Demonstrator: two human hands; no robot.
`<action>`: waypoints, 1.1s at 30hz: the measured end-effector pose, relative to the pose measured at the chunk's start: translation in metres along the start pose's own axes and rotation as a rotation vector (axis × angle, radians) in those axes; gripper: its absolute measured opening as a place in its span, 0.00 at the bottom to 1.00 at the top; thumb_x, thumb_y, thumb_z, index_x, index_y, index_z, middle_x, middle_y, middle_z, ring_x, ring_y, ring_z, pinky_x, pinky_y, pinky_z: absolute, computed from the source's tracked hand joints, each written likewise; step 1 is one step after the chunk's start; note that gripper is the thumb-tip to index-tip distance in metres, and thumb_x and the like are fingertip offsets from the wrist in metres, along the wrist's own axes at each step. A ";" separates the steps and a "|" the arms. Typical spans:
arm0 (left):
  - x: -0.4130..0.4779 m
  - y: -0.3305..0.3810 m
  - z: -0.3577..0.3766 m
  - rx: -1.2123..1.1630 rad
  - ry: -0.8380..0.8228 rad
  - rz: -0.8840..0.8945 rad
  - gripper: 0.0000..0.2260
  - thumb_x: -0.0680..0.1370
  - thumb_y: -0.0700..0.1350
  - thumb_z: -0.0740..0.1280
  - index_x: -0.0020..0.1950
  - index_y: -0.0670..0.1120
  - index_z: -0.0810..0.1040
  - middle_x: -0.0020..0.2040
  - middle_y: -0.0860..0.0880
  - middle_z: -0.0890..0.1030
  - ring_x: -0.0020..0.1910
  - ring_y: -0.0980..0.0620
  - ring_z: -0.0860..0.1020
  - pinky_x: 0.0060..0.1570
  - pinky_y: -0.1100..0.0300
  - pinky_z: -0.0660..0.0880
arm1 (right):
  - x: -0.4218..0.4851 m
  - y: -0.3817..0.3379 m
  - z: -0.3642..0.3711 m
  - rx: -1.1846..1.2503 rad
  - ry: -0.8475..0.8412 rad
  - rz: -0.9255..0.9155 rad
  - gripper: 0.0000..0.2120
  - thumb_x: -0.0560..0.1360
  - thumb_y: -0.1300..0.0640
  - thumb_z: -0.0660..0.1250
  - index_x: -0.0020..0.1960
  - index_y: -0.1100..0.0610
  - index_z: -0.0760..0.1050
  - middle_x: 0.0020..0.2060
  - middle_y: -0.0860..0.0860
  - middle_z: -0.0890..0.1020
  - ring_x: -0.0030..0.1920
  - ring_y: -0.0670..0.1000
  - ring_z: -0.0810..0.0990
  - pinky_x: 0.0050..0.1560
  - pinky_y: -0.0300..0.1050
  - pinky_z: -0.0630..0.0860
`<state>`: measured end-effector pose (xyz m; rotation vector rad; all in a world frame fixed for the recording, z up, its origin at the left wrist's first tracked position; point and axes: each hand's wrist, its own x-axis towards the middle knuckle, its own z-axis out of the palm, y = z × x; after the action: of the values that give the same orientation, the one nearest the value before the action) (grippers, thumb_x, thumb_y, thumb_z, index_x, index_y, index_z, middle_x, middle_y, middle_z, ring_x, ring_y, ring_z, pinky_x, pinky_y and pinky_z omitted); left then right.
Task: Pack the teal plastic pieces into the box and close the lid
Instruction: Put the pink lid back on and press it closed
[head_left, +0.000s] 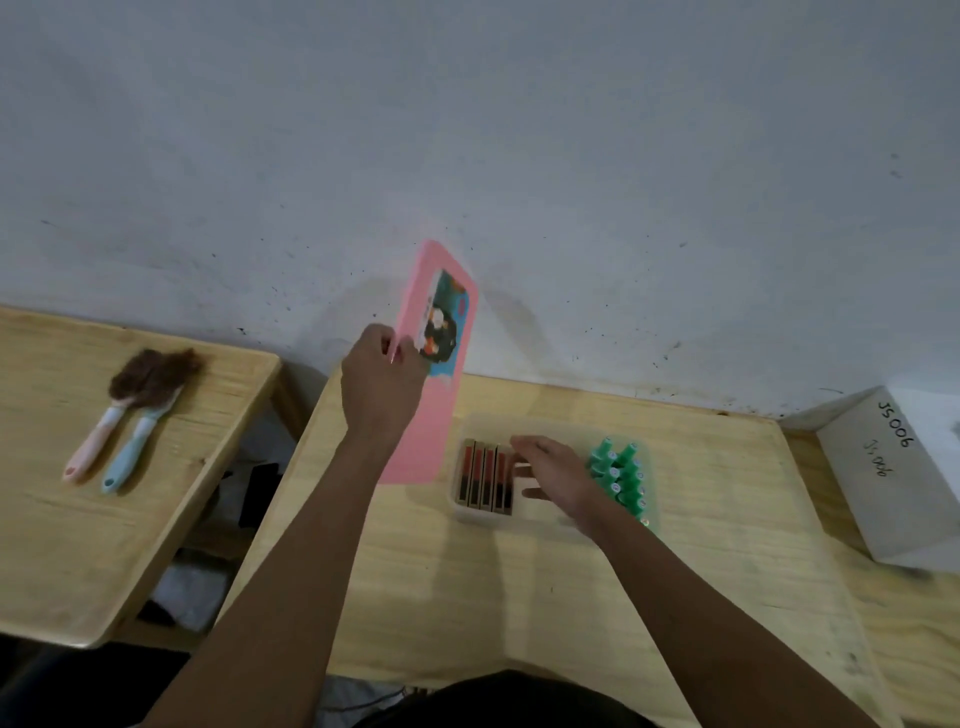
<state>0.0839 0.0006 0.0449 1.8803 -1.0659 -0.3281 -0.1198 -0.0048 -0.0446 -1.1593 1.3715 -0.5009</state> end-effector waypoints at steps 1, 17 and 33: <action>0.000 0.009 -0.001 -0.106 0.035 -0.040 0.07 0.79 0.46 0.61 0.48 0.42 0.72 0.42 0.51 0.76 0.39 0.55 0.77 0.26 0.72 0.70 | -0.001 -0.002 0.000 0.089 -0.007 0.039 0.15 0.79 0.44 0.62 0.57 0.52 0.77 0.55 0.56 0.82 0.55 0.53 0.81 0.55 0.51 0.79; -0.022 -0.035 0.044 -0.877 -0.172 -0.732 0.17 0.74 0.43 0.65 0.62 0.42 0.72 0.53 0.40 0.81 0.49 0.43 0.81 0.47 0.47 0.80 | -0.011 0.009 -0.076 0.406 0.121 -0.036 0.22 0.71 0.51 0.75 0.61 0.58 0.74 0.51 0.59 0.84 0.45 0.56 0.82 0.40 0.50 0.79; -0.073 -0.076 0.064 0.543 -0.469 -0.066 0.22 0.79 0.57 0.53 0.42 0.44 0.80 0.43 0.44 0.83 0.43 0.42 0.81 0.41 0.57 0.72 | 0.039 0.038 -0.112 -0.613 0.391 0.020 0.32 0.76 0.37 0.52 0.73 0.56 0.62 0.67 0.63 0.69 0.68 0.63 0.64 0.68 0.56 0.59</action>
<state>0.0438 0.0358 -0.0662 2.3919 -1.5200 -0.5823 -0.2275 -0.0602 -0.0736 -1.5910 1.9554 -0.3038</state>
